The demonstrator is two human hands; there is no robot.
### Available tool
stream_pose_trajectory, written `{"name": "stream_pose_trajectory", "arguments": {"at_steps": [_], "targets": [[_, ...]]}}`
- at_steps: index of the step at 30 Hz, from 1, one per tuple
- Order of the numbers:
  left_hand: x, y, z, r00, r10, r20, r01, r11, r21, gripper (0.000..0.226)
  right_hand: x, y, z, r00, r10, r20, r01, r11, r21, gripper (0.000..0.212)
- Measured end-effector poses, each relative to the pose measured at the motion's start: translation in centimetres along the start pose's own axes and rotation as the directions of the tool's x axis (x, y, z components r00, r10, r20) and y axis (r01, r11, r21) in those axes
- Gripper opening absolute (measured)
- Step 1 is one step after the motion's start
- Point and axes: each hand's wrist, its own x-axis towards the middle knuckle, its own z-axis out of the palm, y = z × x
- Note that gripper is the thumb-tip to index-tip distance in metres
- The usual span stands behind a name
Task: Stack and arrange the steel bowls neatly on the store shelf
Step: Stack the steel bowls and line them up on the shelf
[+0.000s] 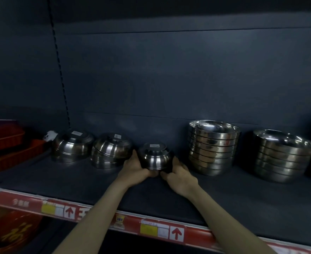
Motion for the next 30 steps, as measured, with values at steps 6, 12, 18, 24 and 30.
{"name": "stream_pose_trajectory", "arguments": {"at_steps": [6,12,18,24,30], "targets": [[-0.3,-0.7,0.1,0.996,0.036,-0.086,-0.039,0.999,-0.035,0.092,0.4,0.7,-0.1,0.999,-0.032,-0.023,0.033,0.999,0.034,0.066],[-0.6,-1.1,-0.1,0.985,0.077,-0.157,-0.088,0.994,-0.065,0.061,0.6,1.1,0.2,0.999,0.001,-0.041,0.001,0.999,0.052,0.065],[-0.6,-1.4,-0.4,0.981,0.063,-0.182,-0.085,0.989,-0.120,0.079,0.5,1.3,0.1,0.998,0.002,-0.057,0.006,0.991,0.130,0.069],[-1.2,-1.2,-0.5,0.974,0.056,-0.219,-0.114,0.958,-0.262,0.076,0.1,1.6,0.2,0.985,-0.058,-0.161,0.105,0.948,0.302,0.073],[-2.0,-0.4,-0.3,0.942,0.051,-0.331,-0.168,0.927,-0.335,0.102,-0.5,1.4,0.2,0.958,-0.112,-0.265,0.217,0.885,0.411,0.070]]}}
